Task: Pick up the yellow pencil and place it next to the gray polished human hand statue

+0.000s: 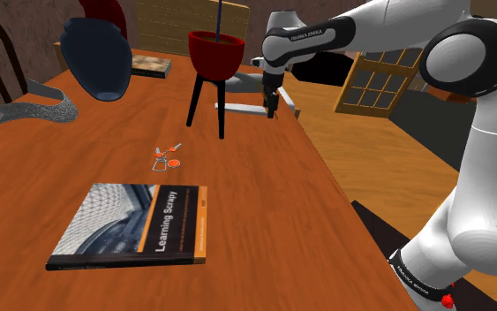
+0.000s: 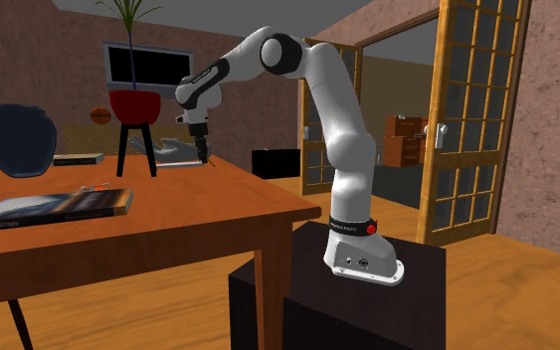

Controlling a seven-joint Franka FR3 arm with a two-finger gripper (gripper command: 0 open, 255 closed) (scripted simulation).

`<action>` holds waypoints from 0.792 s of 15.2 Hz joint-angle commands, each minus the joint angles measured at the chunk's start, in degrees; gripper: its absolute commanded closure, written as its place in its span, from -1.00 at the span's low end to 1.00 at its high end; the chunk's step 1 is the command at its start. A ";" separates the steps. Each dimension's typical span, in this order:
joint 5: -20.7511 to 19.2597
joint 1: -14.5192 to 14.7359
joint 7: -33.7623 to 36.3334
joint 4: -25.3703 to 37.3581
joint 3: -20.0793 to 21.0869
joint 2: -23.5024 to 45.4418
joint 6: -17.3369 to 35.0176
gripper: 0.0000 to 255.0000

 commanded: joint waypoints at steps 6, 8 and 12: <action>-0.16 0.32 0.12 5.42 0.03 -1.19 -6.62 -1.00; -0.16 0.31 0.12 5.43 0.03 -1.18 -6.63 -1.00; -0.16 0.31 0.12 5.43 0.03 -1.18 -6.63 -1.00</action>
